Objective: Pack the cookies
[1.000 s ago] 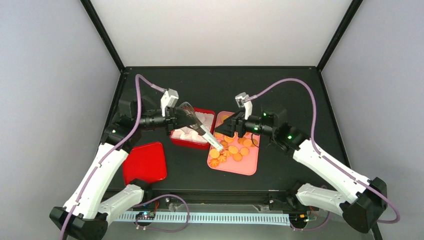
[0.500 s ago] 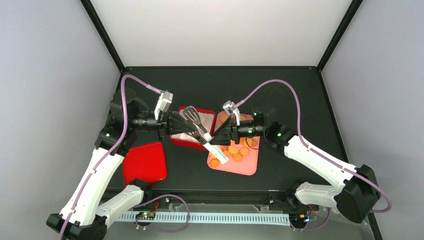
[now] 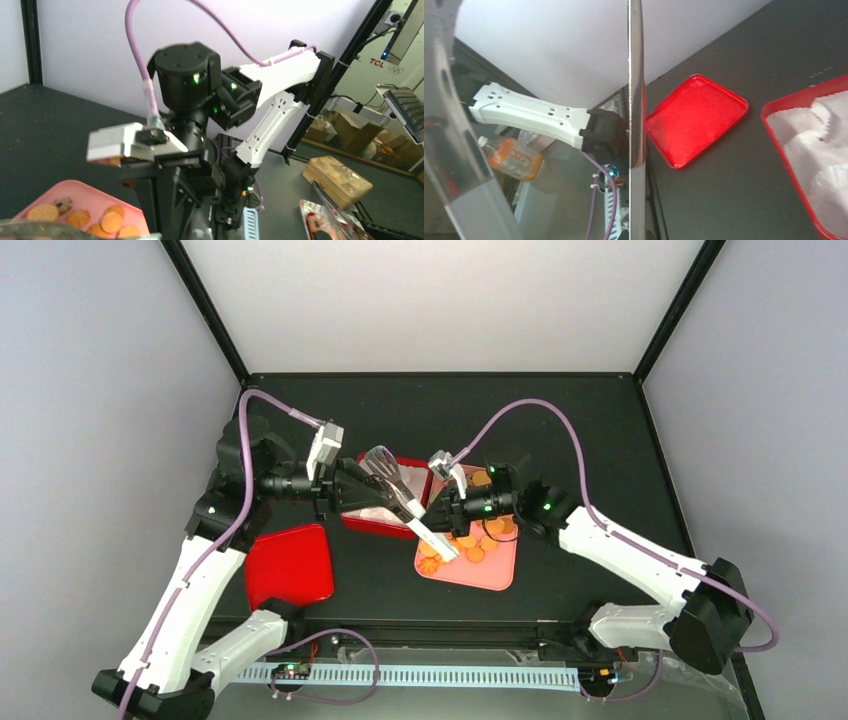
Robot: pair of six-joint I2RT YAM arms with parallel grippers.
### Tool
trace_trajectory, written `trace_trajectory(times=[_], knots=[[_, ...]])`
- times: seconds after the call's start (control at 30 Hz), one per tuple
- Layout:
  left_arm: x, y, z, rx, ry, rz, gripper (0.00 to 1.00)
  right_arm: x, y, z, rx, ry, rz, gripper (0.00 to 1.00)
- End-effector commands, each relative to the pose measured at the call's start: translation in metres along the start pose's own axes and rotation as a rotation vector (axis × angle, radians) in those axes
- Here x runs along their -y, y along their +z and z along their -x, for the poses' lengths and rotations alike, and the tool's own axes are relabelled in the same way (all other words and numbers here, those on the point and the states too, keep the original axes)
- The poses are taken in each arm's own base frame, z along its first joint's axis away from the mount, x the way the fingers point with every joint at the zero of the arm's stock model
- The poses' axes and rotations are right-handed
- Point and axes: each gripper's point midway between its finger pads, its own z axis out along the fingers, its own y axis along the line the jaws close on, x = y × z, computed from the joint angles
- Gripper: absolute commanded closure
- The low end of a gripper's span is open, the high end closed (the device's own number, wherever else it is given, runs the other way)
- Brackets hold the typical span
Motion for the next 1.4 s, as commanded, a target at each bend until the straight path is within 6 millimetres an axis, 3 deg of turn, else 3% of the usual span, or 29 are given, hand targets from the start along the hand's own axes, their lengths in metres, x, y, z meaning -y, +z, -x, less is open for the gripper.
trace_trajectory(times=[0.0, 0.03, 0.1, 0.2, 0.33, 0.5, 0.83, 1.1, 1.37], knots=[[0.011, -0.006, -0.019, -0.098, 0.146, 0.004, 0.37, 0.002, -0.019, 0.014, -0.029, -0.105, -0.156, 0.99], [0.010, -0.007, -0.028, -0.140, 0.210, 0.009, 0.21, 0.006, -0.022, 0.014, -0.051, -0.117, -0.201, 0.99], [0.002, -0.011, -0.044, -0.243, 0.387, 0.031, 0.07, 0.019, -0.028, 0.009, -0.115, -0.139, -0.296, 0.99], [-0.008, -0.019, -0.053, -0.362, 0.548, 0.086, 0.04, 0.042, -0.032, -0.007, -0.240, -0.141, -0.440, 0.99], [-0.008, -0.028, -0.053, -0.436, 0.742, 0.117, 0.05, 0.065, -0.021, -0.034, -0.424, -0.184, -0.596, 0.99], [-0.009, -0.034, -0.063, -0.525, 0.870, 0.117, 0.13, 0.076, -0.003, -0.047, -0.544, -0.220, -0.679, 0.99], [-0.028, -0.032, -0.135, -0.699, 0.927, 0.106, 0.38, 0.068, 0.028, -0.028, -0.613, -0.276, -0.749, 0.99], [-0.054, -0.029, -0.135, -0.733, 0.964, 0.221, 0.74, 0.057, 0.046, -0.019, -0.614, -0.309, -0.756, 0.99], [-0.057, -0.033, -0.154, -0.800, 0.935, 0.212, 0.74, 0.053, 0.051, -0.015, -0.616, -0.319, -0.768, 0.99]])
